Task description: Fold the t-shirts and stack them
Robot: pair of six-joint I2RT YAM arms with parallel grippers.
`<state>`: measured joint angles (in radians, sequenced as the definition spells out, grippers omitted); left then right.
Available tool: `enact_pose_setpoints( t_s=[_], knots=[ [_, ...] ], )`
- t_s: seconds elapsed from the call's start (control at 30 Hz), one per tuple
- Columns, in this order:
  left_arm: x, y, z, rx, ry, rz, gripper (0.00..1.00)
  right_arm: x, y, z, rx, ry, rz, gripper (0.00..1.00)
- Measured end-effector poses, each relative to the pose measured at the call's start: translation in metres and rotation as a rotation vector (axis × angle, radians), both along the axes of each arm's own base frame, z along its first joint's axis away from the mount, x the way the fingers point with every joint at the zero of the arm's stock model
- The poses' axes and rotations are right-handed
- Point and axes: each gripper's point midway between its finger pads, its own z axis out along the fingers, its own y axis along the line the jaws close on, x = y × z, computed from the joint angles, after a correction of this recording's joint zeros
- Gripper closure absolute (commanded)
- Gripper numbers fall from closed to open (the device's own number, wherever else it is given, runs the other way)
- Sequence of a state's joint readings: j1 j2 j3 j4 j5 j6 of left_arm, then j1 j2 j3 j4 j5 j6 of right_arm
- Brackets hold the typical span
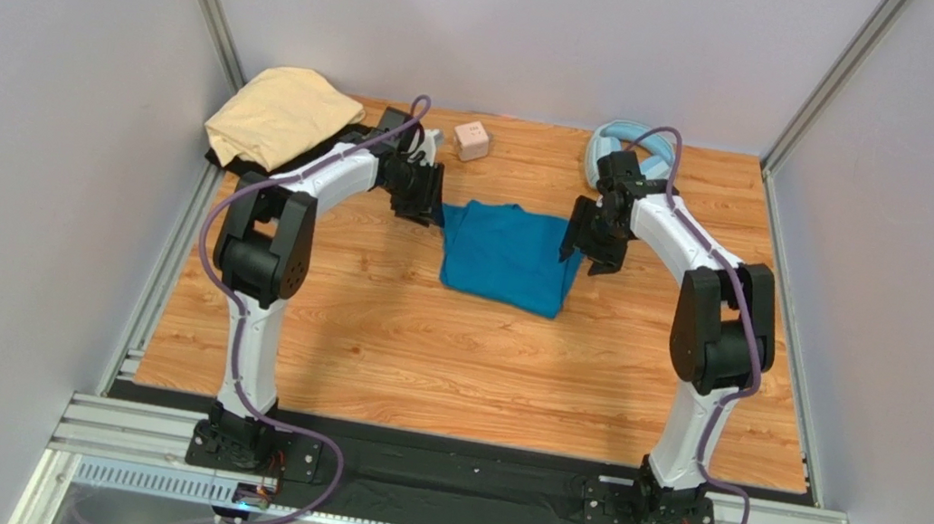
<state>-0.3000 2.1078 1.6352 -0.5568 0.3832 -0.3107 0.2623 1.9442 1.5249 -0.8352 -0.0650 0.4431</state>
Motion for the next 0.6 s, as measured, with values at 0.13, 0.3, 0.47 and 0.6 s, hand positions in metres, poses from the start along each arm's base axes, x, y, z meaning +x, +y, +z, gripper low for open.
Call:
enact_pose_setpoints(
  t_s=[0.13,0.3,0.47,0.6],
  knots=[
    [-0.011,-0.008,-0.010,-0.085,0.045,-0.011,0.52,0.002,-0.004,-0.020,0.033,0.047,-0.034,0.37],
    [-0.033,-0.006,-0.026,-0.213,0.155,0.013,0.52,-0.001,0.000,-0.026,0.077,0.063,-0.037,0.37],
    [-0.043,-0.004,-0.031,-0.272,0.204,0.012,0.51,-0.005,0.006,-0.036,0.109,0.088,-0.030,0.37],
    [-0.052,-0.011,-0.030,-0.335,0.223,-0.020,0.51,-0.007,0.008,-0.042,0.122,0.106,-0.029,0.37]
  ],
)
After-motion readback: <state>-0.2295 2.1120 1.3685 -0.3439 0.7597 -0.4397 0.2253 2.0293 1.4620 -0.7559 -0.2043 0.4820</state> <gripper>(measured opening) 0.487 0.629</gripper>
